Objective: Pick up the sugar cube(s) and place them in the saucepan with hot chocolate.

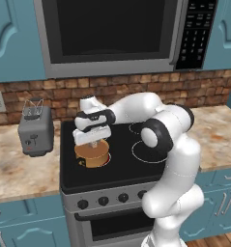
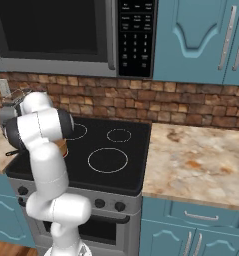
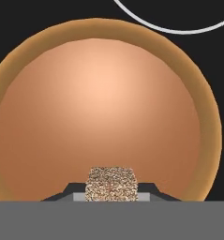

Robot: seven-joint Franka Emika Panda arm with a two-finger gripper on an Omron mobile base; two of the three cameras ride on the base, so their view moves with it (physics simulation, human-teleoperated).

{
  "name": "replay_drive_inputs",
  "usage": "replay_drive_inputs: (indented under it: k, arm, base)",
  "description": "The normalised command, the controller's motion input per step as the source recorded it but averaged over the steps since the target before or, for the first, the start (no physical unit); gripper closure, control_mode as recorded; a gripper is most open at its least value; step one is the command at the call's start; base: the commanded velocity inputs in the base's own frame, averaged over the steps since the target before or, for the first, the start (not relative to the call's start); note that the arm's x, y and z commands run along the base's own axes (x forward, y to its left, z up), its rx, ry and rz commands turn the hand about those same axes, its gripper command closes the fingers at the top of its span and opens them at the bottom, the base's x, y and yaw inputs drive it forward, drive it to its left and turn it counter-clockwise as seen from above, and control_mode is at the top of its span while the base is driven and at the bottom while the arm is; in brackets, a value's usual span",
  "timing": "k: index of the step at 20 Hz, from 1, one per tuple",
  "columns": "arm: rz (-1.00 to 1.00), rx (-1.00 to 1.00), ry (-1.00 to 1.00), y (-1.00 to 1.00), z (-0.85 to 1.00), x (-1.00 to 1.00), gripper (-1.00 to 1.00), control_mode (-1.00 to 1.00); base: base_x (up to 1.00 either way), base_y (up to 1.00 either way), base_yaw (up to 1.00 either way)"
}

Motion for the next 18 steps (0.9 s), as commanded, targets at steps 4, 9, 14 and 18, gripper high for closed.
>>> replay_drive_inputs:
  k: [4,9,14,18]
  arm:
    - [0.0,0.0,0.03,0.02,-0.01,0.0,-1.0,-1.0]
    - [0.0,0.0,0.0,0.0,0.0,0.0,-1.0,-1.0]
    - [0.0,0.0,0.0,0.0,0.0,0.0,-1.0,-1.0]
    - [-0.03,0.0,0.0,-0.14,0.16,-0.37,-1.0,-1.0]
  base:
    - [0.0,0.0,0.0]
    - [0.0,0.0,0.0]
    - [0.0,0.0,0.0]
    - [0.0,0.0,0.0]
